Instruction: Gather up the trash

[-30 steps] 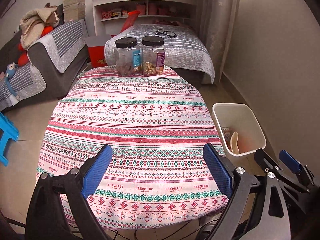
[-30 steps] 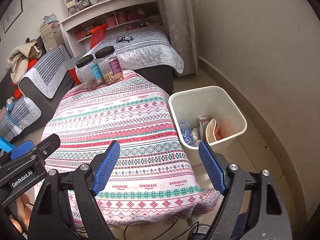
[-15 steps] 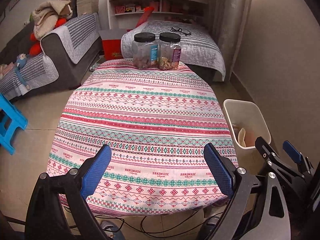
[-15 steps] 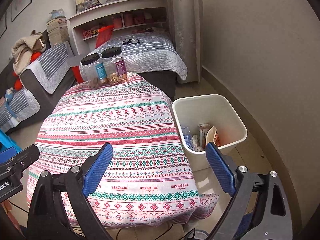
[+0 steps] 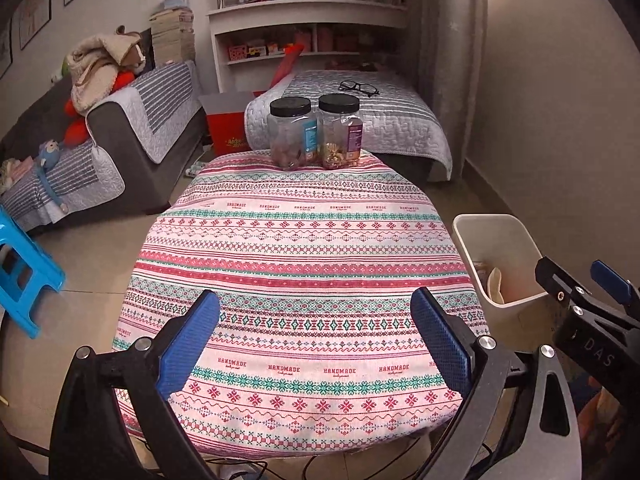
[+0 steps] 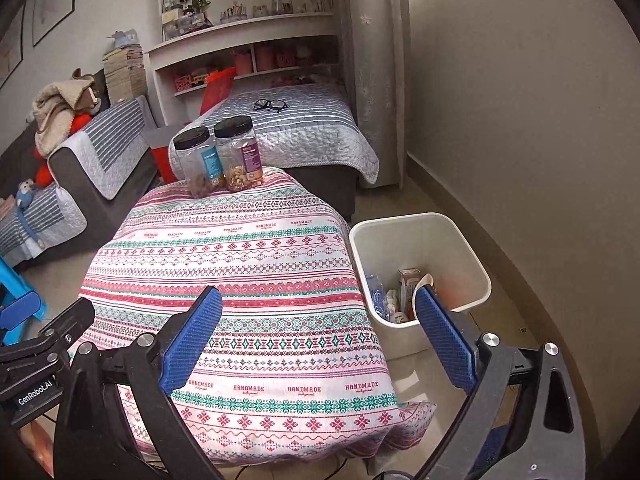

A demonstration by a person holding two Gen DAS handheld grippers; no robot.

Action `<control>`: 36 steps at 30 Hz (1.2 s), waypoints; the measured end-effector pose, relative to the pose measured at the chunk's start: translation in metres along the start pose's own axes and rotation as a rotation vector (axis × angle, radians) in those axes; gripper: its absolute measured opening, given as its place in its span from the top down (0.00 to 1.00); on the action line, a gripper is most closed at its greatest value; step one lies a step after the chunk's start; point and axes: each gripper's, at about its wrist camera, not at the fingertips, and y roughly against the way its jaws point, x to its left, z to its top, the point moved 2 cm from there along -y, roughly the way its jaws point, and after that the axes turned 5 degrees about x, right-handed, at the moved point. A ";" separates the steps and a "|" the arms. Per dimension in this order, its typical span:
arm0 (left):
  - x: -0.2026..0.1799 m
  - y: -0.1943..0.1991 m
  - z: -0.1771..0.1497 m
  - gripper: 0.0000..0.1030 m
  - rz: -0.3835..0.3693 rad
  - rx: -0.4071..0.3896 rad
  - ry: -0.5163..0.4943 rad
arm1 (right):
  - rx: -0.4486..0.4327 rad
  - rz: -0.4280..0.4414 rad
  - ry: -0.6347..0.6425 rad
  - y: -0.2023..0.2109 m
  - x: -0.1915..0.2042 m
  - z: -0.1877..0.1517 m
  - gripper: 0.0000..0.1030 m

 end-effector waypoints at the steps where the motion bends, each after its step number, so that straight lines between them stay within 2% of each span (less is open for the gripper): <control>1: 0.002 -0.005 0.001 0.09 -0.015 0.005 0.008 | -0.005 -0.007 0.001 0.001 0.001 0.000 0.09; 4: 0.004 -0.013 0.007 0.09 -0.084 0.026 0.035 | -0.018 -0.061 0.024 0.000 0.002 -0.002 0.09; 6: 0.000 -0.011 0.011 0.09 -0.144 0.011 0.030 | -0.009 -0.078 0.015 -0.003 0.000 -0.004 0.09; 9: -0.009 -0.012 0.013 0.07 -0.166 -0.012 -0.020 | -0.006 -0.116 -0.001 -0.002 -0.005 -0.006 0.09; 13: -0.017 -0.015 0.013 0.07 -0.210 0.006 -0.050 | -0.010 -0.149 -0.003 0.012 -0.010 -0.012 0.07; 15: -0.021 -0.017 0.012 0.07 -0.203 -0.004 -0.059 | -0.010 -0.160 -0.014 0.015 -0.014 -0.016 0.07; 18: -0.027 -0.029 0.011 0.07 -0.224 0.035 -0.062 | -0.001 -0.152 -0.014 0.010 -0.019 -0.015 0.07; 20: -0.030 -0.037 0.010 0.07 -0.241 0.066 -0.042 | 0.002 -0.202 -0.007 0.000 -0.024 -0.014 0.07; 23: -0.037 -0.044 0.010 0.07 -0.226 0.064 -0.056 | 0.039 -0.189 -0.047 -0.014 -0.034 -0.011 0.07; 27: -0.044 -0.047 0.011 0.07 -0.219 0.049 -0.084 | 0.043 -0.215 -0.031 -0.025 -0.032 -0.008 0.07; 36: -0.044 -0.055 0.010 0.07 -0.201 0.067 -0.092 | 0.077 -0.206 -0.031 -0.039 -0.028 -0.009 0.07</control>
